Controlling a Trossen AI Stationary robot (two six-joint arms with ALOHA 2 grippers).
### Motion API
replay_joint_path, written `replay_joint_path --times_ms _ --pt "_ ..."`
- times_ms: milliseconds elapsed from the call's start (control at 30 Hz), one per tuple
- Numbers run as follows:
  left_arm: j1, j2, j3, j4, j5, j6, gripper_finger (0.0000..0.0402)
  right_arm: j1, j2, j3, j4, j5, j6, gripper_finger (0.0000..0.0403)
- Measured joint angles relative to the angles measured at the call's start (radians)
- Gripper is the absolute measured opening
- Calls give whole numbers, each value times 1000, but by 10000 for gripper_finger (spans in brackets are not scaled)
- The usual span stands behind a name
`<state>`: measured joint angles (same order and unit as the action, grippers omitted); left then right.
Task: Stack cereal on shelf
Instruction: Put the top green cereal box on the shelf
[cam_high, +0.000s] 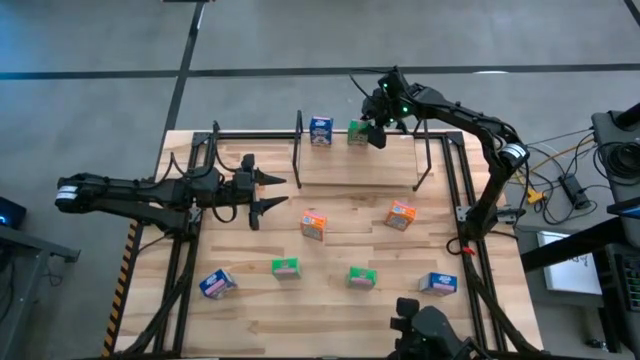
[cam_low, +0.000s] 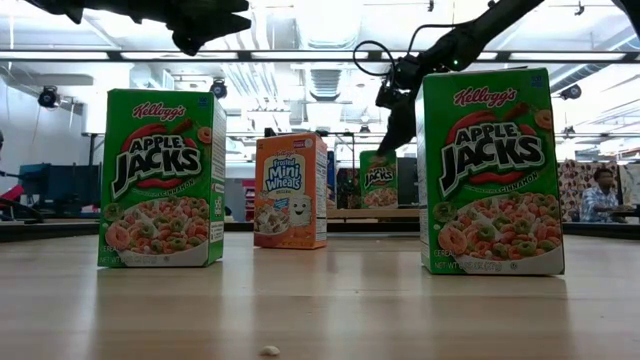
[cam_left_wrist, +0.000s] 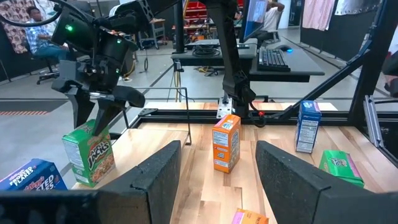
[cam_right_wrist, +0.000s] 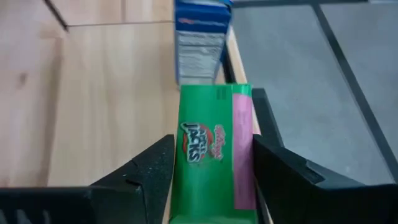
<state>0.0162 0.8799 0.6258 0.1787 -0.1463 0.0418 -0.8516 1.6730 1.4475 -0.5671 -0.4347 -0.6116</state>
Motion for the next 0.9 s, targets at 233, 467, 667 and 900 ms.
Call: replay_joint_path --times_ms 233,467,667,900 --pt "0 0 0 5 0 -5 191 0 0 0 0 -38 -30 164" --pt "0 0 0 6 0 -6 191 0 0 0 6 -38 -43 143" --pt "0 0 0 6 0 -6 191 0 -1 0 6 -75 -68 134" --pt "0 0 0 7 0 -6 191 0 -1 0 5 -91 -79 136"
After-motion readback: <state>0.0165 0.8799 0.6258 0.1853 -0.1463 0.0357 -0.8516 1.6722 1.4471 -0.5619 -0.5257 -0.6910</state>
